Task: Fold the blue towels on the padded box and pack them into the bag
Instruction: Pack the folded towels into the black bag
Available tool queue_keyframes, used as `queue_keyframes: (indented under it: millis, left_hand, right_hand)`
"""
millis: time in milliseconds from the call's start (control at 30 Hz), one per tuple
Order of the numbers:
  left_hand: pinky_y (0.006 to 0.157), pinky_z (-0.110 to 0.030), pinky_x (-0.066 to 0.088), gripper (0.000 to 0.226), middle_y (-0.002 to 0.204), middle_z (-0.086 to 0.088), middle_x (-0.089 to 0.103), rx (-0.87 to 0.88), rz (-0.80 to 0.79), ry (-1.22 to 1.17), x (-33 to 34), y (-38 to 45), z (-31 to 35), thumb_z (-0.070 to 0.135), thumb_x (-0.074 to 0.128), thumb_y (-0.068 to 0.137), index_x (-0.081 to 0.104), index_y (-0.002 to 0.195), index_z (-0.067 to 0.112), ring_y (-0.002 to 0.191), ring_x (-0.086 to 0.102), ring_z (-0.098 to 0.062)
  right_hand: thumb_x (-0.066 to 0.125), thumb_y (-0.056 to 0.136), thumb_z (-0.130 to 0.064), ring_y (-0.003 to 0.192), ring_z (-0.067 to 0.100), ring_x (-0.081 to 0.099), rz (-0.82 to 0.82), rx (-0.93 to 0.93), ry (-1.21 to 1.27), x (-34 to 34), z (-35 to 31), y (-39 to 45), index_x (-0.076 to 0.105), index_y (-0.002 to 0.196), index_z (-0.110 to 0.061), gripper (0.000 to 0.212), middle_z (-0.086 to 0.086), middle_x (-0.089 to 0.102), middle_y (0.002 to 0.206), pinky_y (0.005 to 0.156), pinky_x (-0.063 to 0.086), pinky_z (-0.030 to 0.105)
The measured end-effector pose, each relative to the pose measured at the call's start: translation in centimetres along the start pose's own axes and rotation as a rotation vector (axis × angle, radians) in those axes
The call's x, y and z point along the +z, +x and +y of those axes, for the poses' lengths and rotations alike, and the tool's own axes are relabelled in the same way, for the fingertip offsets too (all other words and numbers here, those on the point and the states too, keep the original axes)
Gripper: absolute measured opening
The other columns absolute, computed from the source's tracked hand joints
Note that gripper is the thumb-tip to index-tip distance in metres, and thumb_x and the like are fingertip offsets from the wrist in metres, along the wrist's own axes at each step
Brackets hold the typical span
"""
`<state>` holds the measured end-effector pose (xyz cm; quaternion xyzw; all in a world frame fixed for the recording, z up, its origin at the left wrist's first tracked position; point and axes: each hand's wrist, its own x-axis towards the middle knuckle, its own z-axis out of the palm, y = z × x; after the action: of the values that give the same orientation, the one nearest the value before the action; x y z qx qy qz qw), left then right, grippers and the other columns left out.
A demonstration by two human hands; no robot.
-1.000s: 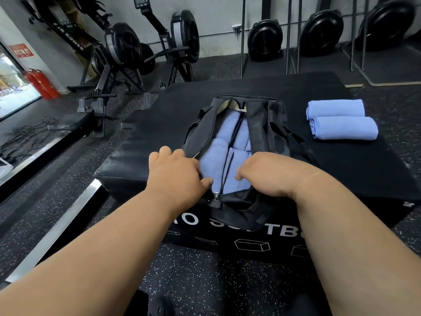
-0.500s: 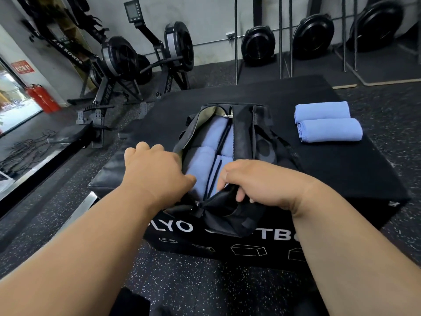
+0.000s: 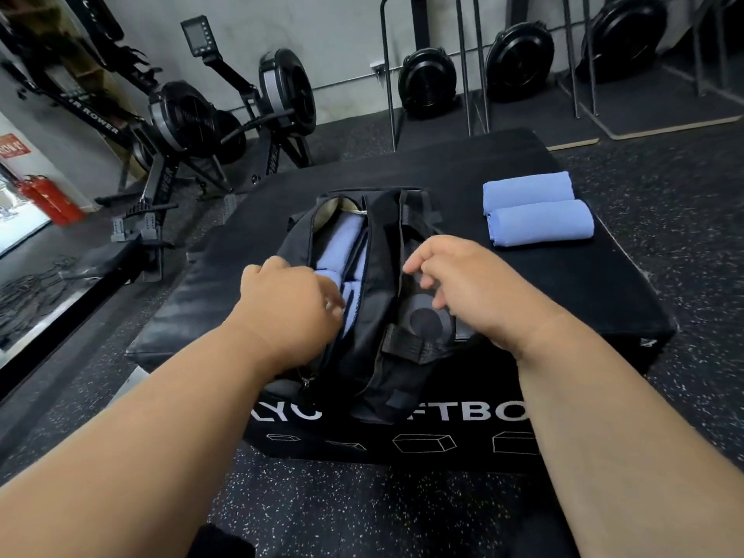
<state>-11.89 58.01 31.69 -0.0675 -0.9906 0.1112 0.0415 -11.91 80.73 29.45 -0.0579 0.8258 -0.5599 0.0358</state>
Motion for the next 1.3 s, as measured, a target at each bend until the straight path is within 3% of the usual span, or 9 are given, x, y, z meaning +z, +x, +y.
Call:
queue_keyframes:
  millis: [167,400,533,667,767,867,967,1133,1300]
  left_hand:
    - [0.104,-0.039,0.035,0.021,0.098,0.018,0.072,0.051,0.123,-0.297,-3.1,1.4,3.9,0.043,0.056,0.095,0.074,0.106,0.042,0.113,0.051,-0.018]
    - [0.095,-0.043,0.054,0.022,0.094,0.014,0.072,0.154,0.121,-0.487,-4.3,6.3,10.9,0.047,0.057,0.085,0.071,0.097,0.036,0.101,0.066,-0.021]
    - [0.093,-0.034,0.054,0.029,0.105,0.011,0.071,0.133,-0.069,-0.544,-2.8,10.4,15.9,0.043,0.062,0.091,0.067,0.115,0.028,0.101,0.065,-0.017]
    - [0.069,-0.034,0.046,0.027,0.093,-0.002,0.064,0.039,-0.235,-0.651,-1.2,14.8,20.7,0.04,0.056,0.095,0.064,0.093,0.014,0.08,0.058,-0.022]
    - [0.104,-0.04,0.05,0.044,0.133,-0.009,0.064,-0.098,-0.37,-0.91,0.0,17.6,23.2,0.039,0.052,0.105,0.064,0.135,0.009,0.121,0.062,-0.031]
    - [0.11,-0.043,0.046,0.052,0.153,-0.015,0.055,-0.201,-0.435,-1.057,1.2,19.7,24.9,0.04,0.051,0.108,0.054,0.149,0.008,0.139,0.054,-0.035]
    - [0.114,-0.038,0.038,0.066,0.16,-0.013,0.045,-0.332,-0.455,-1.151,2.2,20.9,26.3,0.049,0.049,0.109,0.039,0.159,0.007,0.144,0.046,-0.032]
    - [0.113,-0.044,0.047,0.071,0.142,-0.01,0.062,-0.391,-0.416,-1.186,4.1,22.2,26.9,0.053,0.071,0.092,0.056,0.146,0.009,0.124,0.062,-0.033]
    - [0.106,-0.04,0.05,0.046,0.135,-0.011,0.066,-0.419,-0.32,-1.4,3.2,21.8,26.7,0.032,0.069,0.093,0.063,0.136,0.017,0.111,0.063,-0.025]
  right_hand:
    - [0.041,0.073,-0.021,0.063,0.018,0.051,0.288,0.002,0.168,-2.3,2.7,0.6,0.061,0.079,-0.029,0.022,0.002,0.059,0.088,0.054,0.036,0.023]
    - [0.05,0.093,-0.016,0.05,0.014,0.043,0.756,0.244,0.654,-7.0,6.3,1.9,0.07,0.091,-0.019,0.021,-0.001,0.059,0.063,0.053,0.033,0.029]
    - [0.049,0.092,-0.017,0.05,0.015,0.044,0.816,0.248,0.693,-8.8,7.8,1.9,0.071,0.09,-0.02,0.022,-0.002,0.06,0.059,0.055,0.034,0.031]
    - [0.049,0.093,-0.017,0.049,0.014,0.044,0.861,0.229,0.687,-10.6,9.4,1.8,0.069,0.092,-0.016,0.02,0.0,0.059,0.06,0.053,0.033,0.029]
    - [0.048,0.094,-0.018,0.047,0.012,0.044,0.865,0.252,0.676,-11.9,10.5,1.7,0.07,0.098,-0.012,0.023,-0.001,0.059,0.06,0.052,0.033,0.029]
    - [0.048,0.093,-0.016,0.046,0.012,0.042,0.867,0.265,0.678,-13.2,11.4,1.7,0.069,0.099,-0.012,0.022,-0.004,0.058,0.058,0.047,0.031,0.026]
    - [0.05,0.091,-0.021,0.055,0.016,0.043,0.865,0.271,0.673,-14.0,11.8,1.5,0.069,0.094,-0.014,0.02,-0.002,0.058,0.061,0.051,0.032,0.03]
    - [0.051,0.092,-0.026,0.061,0.018,0.046,0.873,0.279,0.642,-14.4,12.2,1.8,0.068,0.089,-0.019,0.018,-0.003,0.059,0.062,0.057,0.034,0.033]
    - [0.055,0.091,-0.024,0.067,0.02,0.046,0.836,0.273,0.608,-13.8,11.6,2.1,0.065,0.093,-0.006,0.021,0.0,0.059,0.066,0.063,0.035,0.037]
